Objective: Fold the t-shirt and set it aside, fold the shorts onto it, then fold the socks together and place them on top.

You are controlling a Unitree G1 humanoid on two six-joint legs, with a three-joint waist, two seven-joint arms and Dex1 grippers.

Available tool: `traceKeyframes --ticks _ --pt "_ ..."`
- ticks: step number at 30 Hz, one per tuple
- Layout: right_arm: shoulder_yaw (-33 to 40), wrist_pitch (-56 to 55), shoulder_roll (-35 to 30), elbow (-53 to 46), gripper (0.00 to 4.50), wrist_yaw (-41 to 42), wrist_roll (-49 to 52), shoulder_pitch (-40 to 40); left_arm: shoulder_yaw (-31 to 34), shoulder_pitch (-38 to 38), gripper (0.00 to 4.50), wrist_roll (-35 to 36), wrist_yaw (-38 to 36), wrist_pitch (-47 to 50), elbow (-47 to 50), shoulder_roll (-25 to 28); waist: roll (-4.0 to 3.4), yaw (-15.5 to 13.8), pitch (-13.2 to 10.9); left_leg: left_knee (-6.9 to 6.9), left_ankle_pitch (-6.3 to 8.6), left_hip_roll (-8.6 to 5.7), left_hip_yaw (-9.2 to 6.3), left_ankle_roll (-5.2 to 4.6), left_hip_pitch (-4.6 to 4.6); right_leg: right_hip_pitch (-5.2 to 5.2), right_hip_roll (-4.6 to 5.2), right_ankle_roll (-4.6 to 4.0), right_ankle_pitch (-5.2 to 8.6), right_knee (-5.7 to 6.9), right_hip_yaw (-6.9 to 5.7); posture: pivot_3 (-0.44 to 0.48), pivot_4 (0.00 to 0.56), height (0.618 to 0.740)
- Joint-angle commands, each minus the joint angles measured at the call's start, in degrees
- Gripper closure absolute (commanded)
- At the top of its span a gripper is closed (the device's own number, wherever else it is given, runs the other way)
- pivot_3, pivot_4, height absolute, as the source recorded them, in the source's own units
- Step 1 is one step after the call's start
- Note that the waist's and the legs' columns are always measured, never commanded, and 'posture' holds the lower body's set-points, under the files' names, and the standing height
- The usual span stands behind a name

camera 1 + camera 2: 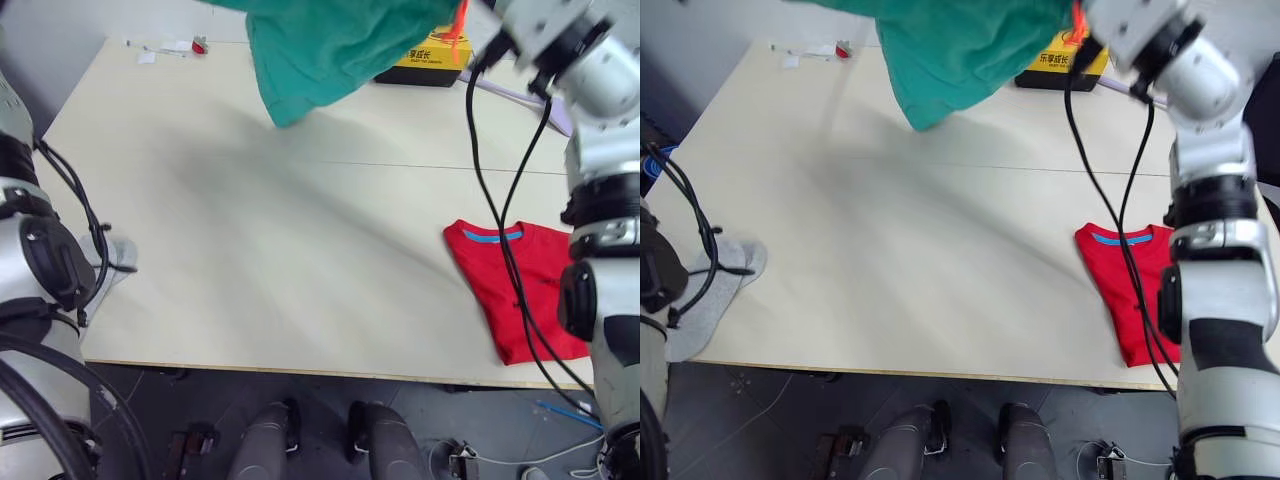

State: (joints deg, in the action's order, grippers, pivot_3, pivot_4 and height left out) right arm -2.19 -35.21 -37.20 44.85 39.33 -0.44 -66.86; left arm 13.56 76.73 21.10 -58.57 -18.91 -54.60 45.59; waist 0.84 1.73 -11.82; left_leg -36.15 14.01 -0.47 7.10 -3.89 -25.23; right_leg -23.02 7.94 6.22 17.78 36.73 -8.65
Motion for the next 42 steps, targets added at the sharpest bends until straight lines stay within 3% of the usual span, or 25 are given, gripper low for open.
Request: traceKeyframes --ticks 1,4,9,13,15,16,17,18,20,23,28,33,42 --pt "1.8 6.7 -1.6 -9.8 4.5 11.1 9.5 12.6 1.2 -15.7 4.48 7.9 -14.3 11.5 17.3 3.6 -0.07 0.1 0.0 -0.07 0.02 0.03 -0.06 -0.03 0.12 0.22 -0.01 0.0 0.0 -0.02 -0.1 0.0 0.15 0.74" --pt "0.6 12.6 -3.1 -22.8 4.5 19.1 15.3 29.2 0.0 -38.2 4.48 12.2 -16.9 26.4 40.0 7.7 -0.18 0.4 -0.2 -0.35 0.02 0.14 -0.19 -0.04 -0.13 0.32 -0.12 0.0 0.01 -0.46 -0.03 0.0 0.15 0.74" --pt "1.2 10.7 -8.1 -32.3 4.5 24.5 13.2 47.0 -0.9 -62.7 4.48 23.0 -16.4 52.2 67.4 15.1 -0.44 0.0 -0.4 -0.96 -0.06 0.29 -0.18 -0.15 0.07 0.92 -0.21 -0.11 0.13 -0.81 0.98 0.0 0.15 0.74" --pt "4.6 14.3 -9.2 -35.3 4.5 22.9 15.5 51.9 -0.8 -71.9 4.48 27.3 -15.7 62.7 77.5 19.9 -0.49 -0.2 -0.4 -0.54 0.37 0.29 -0.25 0.07 1.54 2.14 0.2 -0.26 0.12 -1.12 1.3 0.0 0.15 0.74" --pt "5.8 13.5 -11.0 -35.7 4.5 24.5 15.5 54.8 -1.6 -75.8 4.48 27.0 -16.9 65.5 80.1 22.4 -0.33 -0.2 -0.3 0.28 0.2 0.26 -0.23 0.3 1.79 2.17 -0.45 -0.96 0.4 -0.8 2.84 0.0 0.15 0.74" --pt "6.4 13.8 -11.6 -36.3 4.5 25.7 16.4 56.4 -2.4 -77.2 4.48 26.2 -17.4 65.6 80.9 23.0 0.01 -0.4 -0.1 0.6 0.0 0.2 0.01 0.49 1.93 1.96 -0.59 -1.79 1.0 -0.39 3.55 0.0 0.15 0.74" --pt "6.9 14.4 -12.3 -37.1 4.5 26.9 17.6 58.1 -3.0 -78.1 4.48 26.0 -17.9 65.8 81.5 23.5 0.01 -0.8 -0.1 0.91 -0.14 0.1 0.53 0.7 2.18 1.46 -0.63 -1.95 1.68 -0.05 4.58 0.0 0.15 0.74" --pt "7.3 15.2 -12.9 -38.2 4.5 27.9 18.8 59.7 -3.4 -78.2 4.48 26.3 -18.0 66.3 81.7 23.8 -0.22 -1.0 -0.1 0.81 -0.58 0.1 0.58 1.51 2.45 1.03 -0.43 -2.09 2.18 0.05 4.61 0.0 0.15 0.74" --pt "7.8 17.5 -14.0 -40.6 4.5 30.0 21.1 62.9 -3.7 -77.5 4.48 27.4 -18.7 67.5 81.7 24.3 -0.55 -1.0 -0.1 -0.19 -0.09 0.11 -1.19 2.4 2.12 1.42 -0.76 -2.42 2.35 0.23 4.19 0.0 0.15 0.74" --pt "8.3 22.6 -16.8 -44.9 4.5 33.7 24.2 68.5 -3.5 -77.0 4.48 27.6 -21.5 68.6 80.6 26.1 -0.48 -1.1 0.0 -0.05 0.27 0.48 -1.73 1.93 2.07 1.66 -1.37 -1.82 2.05 0.15 3.83 0.0 0.15 0.74" --pt "9.2 25.6 -19.3 -48.8 4.5 36.7 24.8 74.5 -3.1 -77.5 4.48 27.0 -25.3 68.1 78.7 28.2 -0.49 -1.0 0.0 0.04 0.3 0.6 -1.67 1.95 2.08 1.6 -1.6 -1.7 2.27 0.28 3.73 0.0 0.15 0.74" --pt "9.6 25.4 -18.4 -49.1 4.5 34.5 22.1 75.2 -2.7 -75.9 4.48 29.4 -25.8 69.5 77.7 26.9 -0.42 -1.3 -0.1 -0.17 0.28 0.59 -1.67 1.89 2.11 1.65 -1.59 -1.53 2.1 0.44 3.82 0.0 0.15 0.74" --pt "13.4 31.6 -15.8 -55.4 4.5 30.8 27.3 78.4 -2.4 -76.1 4.48 27.7 -25.5 67.8 74.2 25.0 -0.4 -1.6 -0.1 0.0 0.26 0.62 -1.69 1.92 2.12 1.57 -1.54 -1.74 1.73 0.27 3.88 0.0 0.15 0.74"
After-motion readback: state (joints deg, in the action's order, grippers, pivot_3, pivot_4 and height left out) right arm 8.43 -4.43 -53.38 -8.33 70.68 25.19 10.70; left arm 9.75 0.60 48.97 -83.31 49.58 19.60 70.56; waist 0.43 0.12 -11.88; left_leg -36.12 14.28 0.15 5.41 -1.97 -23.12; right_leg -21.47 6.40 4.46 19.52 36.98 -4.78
